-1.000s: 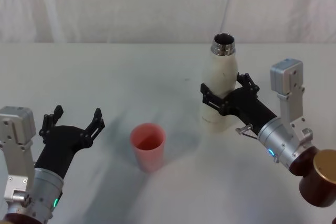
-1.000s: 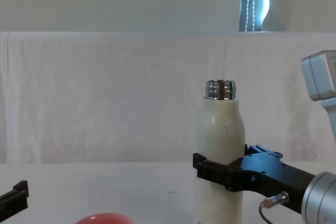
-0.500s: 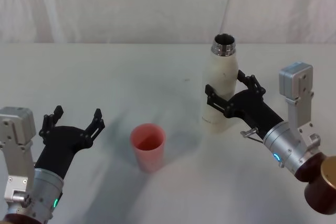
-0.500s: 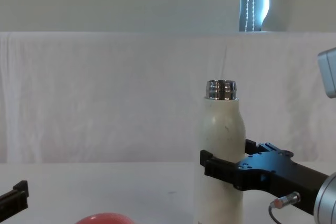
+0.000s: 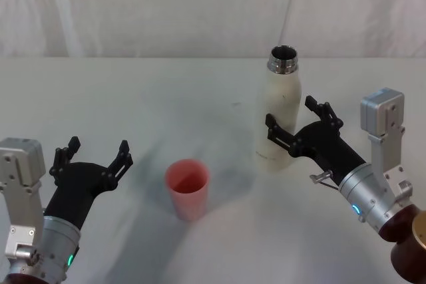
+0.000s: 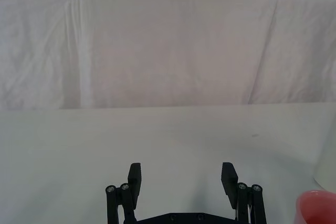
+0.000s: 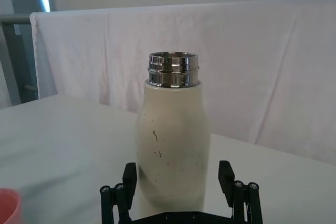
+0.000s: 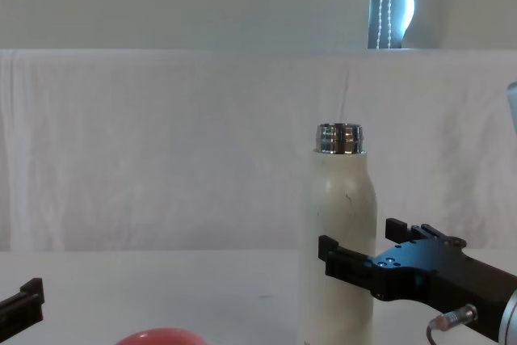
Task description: Grasp the thermos with one hand and pour water into the cup lid.
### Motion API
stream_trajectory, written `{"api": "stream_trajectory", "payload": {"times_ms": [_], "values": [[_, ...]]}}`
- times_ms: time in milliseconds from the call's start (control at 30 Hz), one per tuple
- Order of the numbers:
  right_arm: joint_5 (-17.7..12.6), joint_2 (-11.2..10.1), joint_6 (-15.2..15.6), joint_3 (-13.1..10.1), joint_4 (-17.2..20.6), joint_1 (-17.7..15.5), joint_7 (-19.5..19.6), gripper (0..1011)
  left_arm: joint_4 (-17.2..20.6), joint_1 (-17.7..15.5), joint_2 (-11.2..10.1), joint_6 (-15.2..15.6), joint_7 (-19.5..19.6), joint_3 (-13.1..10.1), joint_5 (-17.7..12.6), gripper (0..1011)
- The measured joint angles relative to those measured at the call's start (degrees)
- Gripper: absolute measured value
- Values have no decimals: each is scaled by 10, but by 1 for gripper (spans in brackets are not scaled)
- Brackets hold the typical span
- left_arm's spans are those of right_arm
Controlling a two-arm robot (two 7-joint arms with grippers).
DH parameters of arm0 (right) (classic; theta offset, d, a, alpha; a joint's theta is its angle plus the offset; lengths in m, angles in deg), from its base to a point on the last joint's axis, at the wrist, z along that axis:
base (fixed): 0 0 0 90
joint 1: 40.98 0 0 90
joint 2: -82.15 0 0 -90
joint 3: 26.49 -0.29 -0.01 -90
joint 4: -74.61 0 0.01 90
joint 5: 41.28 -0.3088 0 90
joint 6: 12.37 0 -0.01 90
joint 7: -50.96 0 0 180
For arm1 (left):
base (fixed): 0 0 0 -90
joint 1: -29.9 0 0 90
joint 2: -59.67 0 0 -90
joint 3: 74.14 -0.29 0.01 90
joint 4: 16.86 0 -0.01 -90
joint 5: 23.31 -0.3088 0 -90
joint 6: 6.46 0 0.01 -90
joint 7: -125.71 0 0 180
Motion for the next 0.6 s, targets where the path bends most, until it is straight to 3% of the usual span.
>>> {"api": "stream_trajectory", "payload": {"times_ms": [600], "values": [[38, -5, 6, -11, 51, -48, 32, 1002, 0, 0, 0, 0, 0, 0, 0, 1001]]}}
